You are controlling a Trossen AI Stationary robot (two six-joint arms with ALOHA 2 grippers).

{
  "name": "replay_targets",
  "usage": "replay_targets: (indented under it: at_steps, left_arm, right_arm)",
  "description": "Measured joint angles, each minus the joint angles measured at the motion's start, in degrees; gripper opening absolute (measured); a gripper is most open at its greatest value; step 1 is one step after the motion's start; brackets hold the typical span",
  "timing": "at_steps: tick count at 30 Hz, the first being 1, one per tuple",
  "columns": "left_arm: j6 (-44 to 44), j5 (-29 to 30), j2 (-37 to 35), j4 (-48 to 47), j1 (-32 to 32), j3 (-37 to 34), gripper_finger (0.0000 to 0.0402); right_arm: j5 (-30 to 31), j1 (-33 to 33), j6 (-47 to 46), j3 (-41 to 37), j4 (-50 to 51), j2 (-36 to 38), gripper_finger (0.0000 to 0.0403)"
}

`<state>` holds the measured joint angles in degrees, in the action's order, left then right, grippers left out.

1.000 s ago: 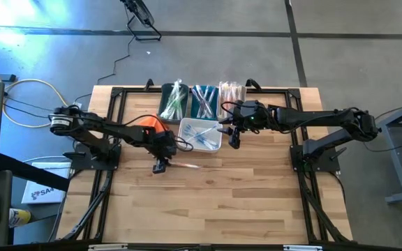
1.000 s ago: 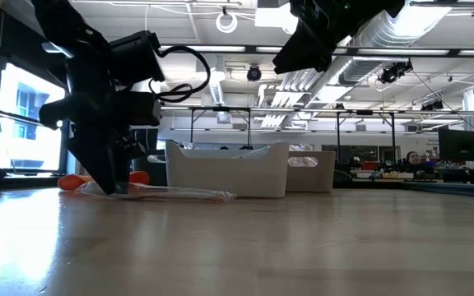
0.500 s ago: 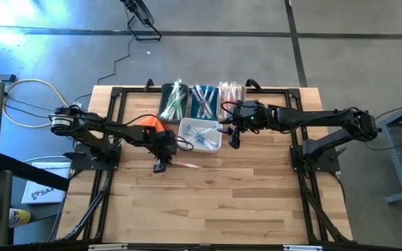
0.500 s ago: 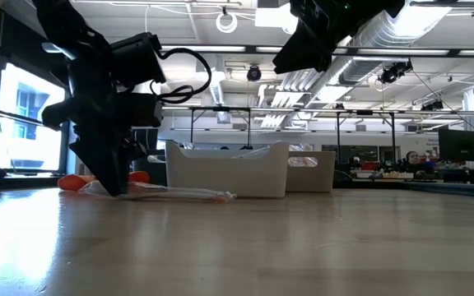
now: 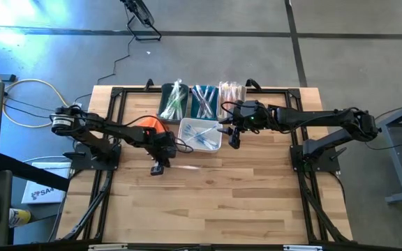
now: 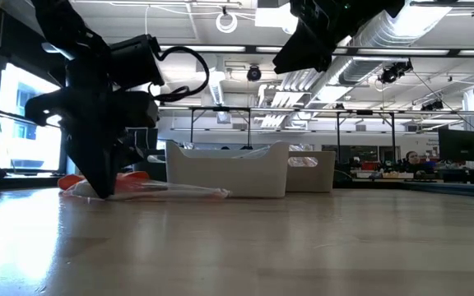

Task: Pick & Place Toothbrushes
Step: Put the orange toothbrush into the gray bin

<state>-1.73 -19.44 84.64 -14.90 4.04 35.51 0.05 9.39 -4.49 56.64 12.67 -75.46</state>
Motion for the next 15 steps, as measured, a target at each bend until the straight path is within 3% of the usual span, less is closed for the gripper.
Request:
replay_targets:
  at_steps: [8, 15]
  left_arm:
    - [0.25, 0.24, -1.39, -1.72, -0.03, 0.88, 0.0001]
    - [-2.0, 0.07, -3.06, -12.44, -0.01, 9.18, 0.0001]
  right_arm:
    - [-0.88, 0.0, -1.0, 0.0, -0.01, 0.01, 0.0146]
    - [-5.91, -0.02, -1.92, 0.0, 0.75, 2.18, 0.0146]
